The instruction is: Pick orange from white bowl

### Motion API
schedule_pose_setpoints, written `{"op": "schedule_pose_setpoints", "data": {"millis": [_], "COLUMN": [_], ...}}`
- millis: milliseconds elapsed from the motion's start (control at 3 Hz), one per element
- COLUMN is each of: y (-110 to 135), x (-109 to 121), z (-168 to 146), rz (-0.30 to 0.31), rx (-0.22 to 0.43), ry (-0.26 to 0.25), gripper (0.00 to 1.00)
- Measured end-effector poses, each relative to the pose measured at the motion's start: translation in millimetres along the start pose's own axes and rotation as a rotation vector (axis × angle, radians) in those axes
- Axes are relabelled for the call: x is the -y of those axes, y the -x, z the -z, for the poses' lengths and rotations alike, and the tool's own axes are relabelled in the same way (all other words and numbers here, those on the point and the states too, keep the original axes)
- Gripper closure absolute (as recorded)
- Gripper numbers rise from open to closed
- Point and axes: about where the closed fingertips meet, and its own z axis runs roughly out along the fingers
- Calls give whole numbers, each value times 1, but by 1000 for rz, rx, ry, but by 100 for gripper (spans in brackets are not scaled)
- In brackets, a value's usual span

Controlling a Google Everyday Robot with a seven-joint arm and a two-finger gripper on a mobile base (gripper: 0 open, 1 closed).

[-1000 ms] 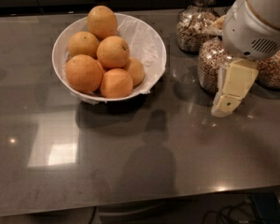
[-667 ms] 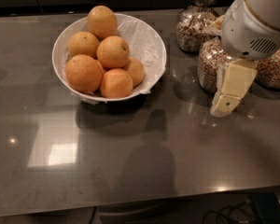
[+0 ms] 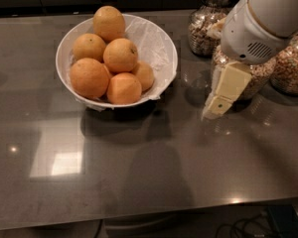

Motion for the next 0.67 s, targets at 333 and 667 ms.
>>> {"op": "schedule_pose_setpoints", "data": {"millis": [333,667], "y": [36,62], "x": [16,21], "z": [-13,-23], "rz": [-3,17], "rx": [95,151], "ry": [-22,-17], "gripper": [0,0]}}
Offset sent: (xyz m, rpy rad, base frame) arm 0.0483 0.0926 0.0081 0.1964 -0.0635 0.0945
